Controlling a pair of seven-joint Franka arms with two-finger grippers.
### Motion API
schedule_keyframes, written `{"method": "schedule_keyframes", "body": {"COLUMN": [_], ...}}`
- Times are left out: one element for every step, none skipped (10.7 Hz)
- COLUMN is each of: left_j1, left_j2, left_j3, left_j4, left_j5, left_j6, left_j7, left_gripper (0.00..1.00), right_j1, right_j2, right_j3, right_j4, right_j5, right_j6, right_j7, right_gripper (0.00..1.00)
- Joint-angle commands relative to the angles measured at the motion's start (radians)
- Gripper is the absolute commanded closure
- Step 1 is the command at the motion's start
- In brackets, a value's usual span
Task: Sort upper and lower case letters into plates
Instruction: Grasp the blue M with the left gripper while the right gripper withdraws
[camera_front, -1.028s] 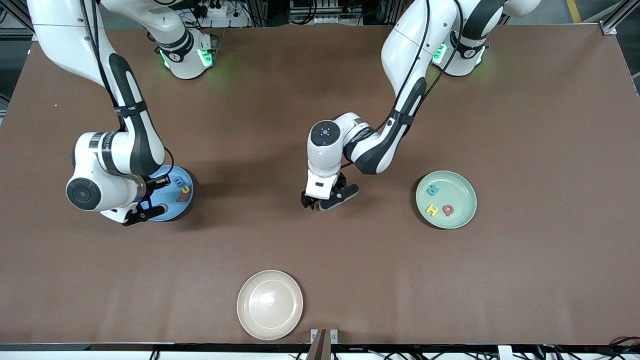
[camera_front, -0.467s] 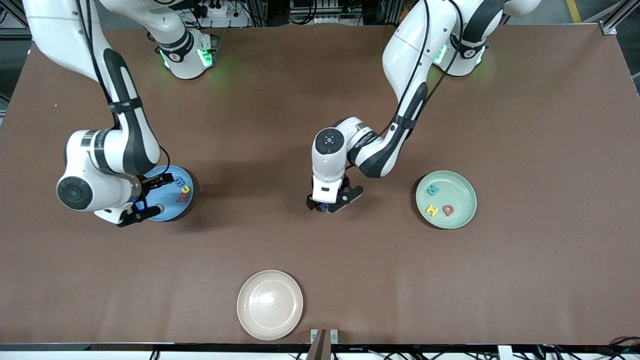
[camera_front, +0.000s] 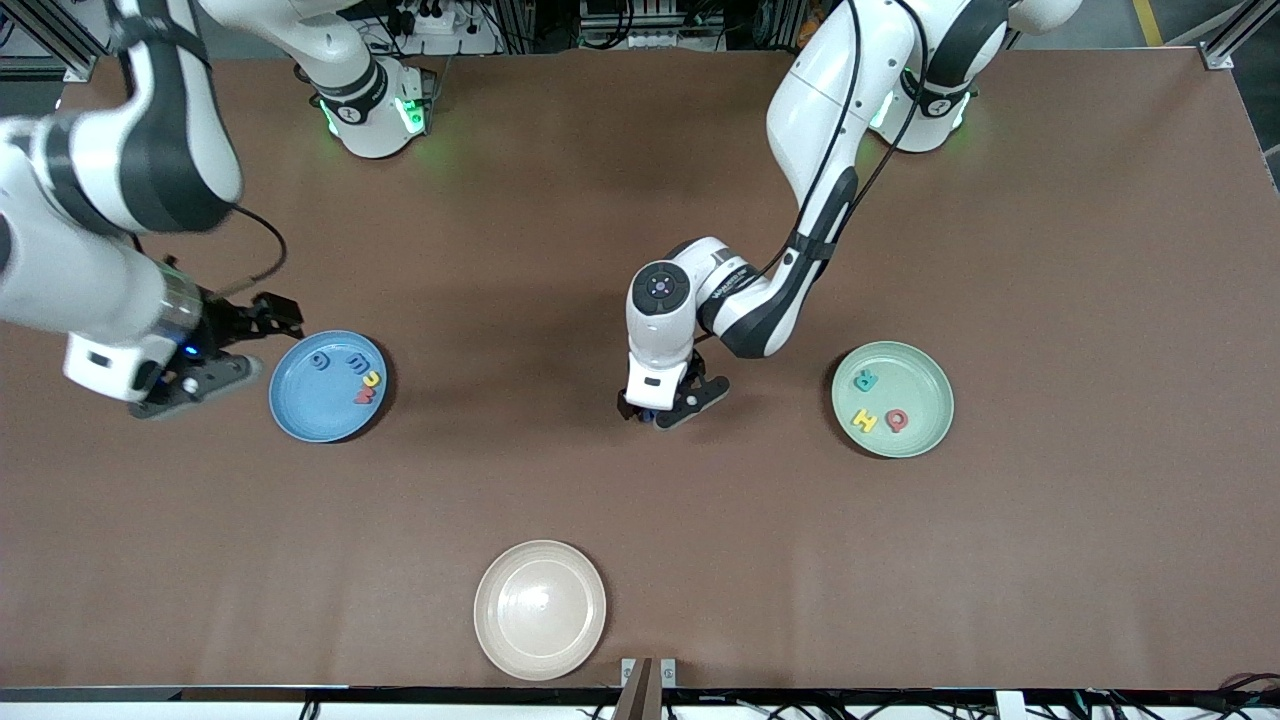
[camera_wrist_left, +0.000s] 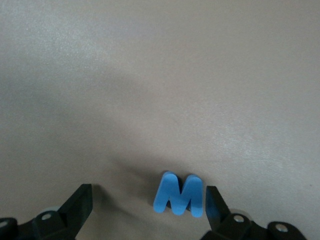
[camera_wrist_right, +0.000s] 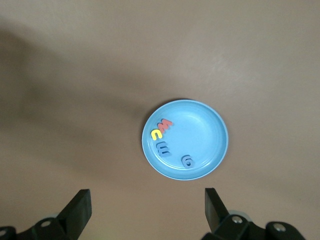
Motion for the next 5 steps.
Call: {"method": "schedule_keyframes", "body": {"left_j1": [-0.002, -0.002, -0.003, -0.003, -0.008], "left_j2": [0.027, 0.032, 0.055, 0.081, 0.096], "left_j3": [0.005, 0.005, 0.003, 0.003, 0.003], "left_j4": [0.056, 0.067, 0.082, 0.116, 0.134], "left_j5": [-0.033, -0.031, -0.033, -0.033, -0.033], "left_j6": [-0.015, -0.010, 0.001, 0.002, 0.001], "left_j7": [0.080, 0.105, 0.128, 0.129, 0.129], "left_gripper": [0.00, 0.00, 0.00, 0.00, 0.00], "right_j1": [-0.055, -0.069, -0.090, -0.093, -0.098], "right_j2": [-0.032, -0.032, -0.032, -0.030, -0.027], "right_j3": [0.013, 0.013, 0.015, 0.015, 0.015], "right_j4": [0.084, 0.119, 0.121, 0.119, 0.121], "right_j5": [0.006, 0.004, 0.006, 0.007, 0.007], "right_j6": [-0.097, -0.137, -0.144, -0.149, -0.139], "right_j7": [0.005, 0.011, 0.011, 0.010, 0.010], "right_gripper": [0.00, 0.00, 0.00, 0.00, 0.00]}}
